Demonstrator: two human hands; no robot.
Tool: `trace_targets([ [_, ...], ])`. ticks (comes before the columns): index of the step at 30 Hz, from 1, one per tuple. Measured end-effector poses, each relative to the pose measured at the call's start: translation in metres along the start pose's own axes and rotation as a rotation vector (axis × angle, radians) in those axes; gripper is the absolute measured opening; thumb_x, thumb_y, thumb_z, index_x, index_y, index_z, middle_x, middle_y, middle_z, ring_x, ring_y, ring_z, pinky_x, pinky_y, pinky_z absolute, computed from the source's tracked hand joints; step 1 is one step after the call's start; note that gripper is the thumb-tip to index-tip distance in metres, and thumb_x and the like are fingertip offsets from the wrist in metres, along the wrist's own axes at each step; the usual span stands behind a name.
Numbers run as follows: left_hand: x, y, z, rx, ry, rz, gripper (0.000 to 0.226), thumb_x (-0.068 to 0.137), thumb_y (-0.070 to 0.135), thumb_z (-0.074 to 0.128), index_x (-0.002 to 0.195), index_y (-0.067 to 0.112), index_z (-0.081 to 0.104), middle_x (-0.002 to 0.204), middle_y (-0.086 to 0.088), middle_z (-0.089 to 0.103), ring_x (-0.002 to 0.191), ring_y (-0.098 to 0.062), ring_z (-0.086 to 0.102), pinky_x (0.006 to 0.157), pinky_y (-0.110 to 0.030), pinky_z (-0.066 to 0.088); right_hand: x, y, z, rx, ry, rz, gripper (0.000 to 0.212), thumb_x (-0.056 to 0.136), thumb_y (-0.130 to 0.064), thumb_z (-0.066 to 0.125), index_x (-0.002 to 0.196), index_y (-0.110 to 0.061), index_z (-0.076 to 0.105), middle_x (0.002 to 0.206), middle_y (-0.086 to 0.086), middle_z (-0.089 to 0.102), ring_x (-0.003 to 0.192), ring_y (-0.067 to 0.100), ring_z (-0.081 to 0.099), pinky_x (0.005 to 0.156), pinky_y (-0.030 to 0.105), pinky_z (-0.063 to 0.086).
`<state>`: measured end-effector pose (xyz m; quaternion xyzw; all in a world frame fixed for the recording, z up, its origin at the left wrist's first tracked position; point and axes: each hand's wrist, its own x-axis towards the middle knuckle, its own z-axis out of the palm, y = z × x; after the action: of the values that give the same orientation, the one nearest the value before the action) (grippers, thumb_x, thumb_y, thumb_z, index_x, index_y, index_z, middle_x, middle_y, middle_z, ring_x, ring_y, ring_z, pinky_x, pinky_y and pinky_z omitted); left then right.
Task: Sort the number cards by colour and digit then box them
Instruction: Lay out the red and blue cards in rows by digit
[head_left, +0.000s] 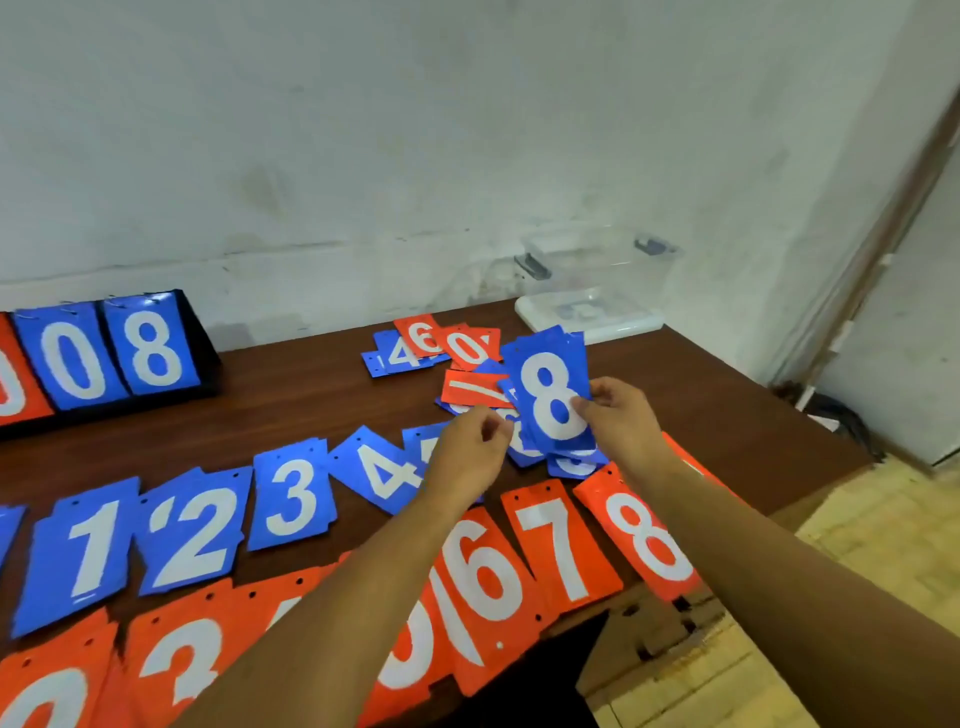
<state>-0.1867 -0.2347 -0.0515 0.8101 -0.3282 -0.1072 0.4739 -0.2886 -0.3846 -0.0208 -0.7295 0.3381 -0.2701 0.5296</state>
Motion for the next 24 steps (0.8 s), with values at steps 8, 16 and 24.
trace_targets([
  [8, 0.066, -0.005, 0.057, 0.567, -0.307, 0.267, 0.053, 0.090, 0.039, 0.065, 0.139, 0.025, 0.052, 0.152, -0.002, 0.039, 0.138, -0.023, 0.038, 0.111, -0.042, 0.034, 0.102, 0.061, -0.075, -0.286, 0.187, 0.115, 0.012, 0.087, -0.008, 0.062, 0.092, 0.002, 0.067, 0.093, 0.018, 0.071, 0.088, 0.031, 0.068, 0.081, 0.044, 0.056],
  [16, 0.093, -0.015, 0.081, 0.622, -0.379, 0.257, 0.050, 0.095, 0.048, 0.055, 0.142, 0.031, 0.048, 0.156, 0.002, 0.033, 0.142, -0.019, 0.031, 0.113, -0.045, 0.025, 0.144, 0.089, -0.090, -0.795, 0.190, 0.108, 0.019, 0.089, -0.010, 0.058, 0.104, 0.002, 0.063, 0.108, 0.020, 0.064, 0.101, 0.036, 0.059, 0.079, 0.036, 0.046],
  [24, 0.085, -0.024, 0.073, 0.623, -0.144, 0.253, 0.068, 0.090, 0.058, 0.057, 0.145, 0.022, 0.041, 0.147, -0.004, 0.038, 0.136, -0.023, 0.034, 0.110, -0.039, 0.031, 0.116, 0.060, -0.030, -0.811, -0.058, -0.189, 0.035, 0.089, -0.038, 0.065, 0.100, -0.005, 0.064, 0.098, 0.012, 0.063, 0.093, 0.028, 0.060, 0.081, 0.041, 0.051],
])
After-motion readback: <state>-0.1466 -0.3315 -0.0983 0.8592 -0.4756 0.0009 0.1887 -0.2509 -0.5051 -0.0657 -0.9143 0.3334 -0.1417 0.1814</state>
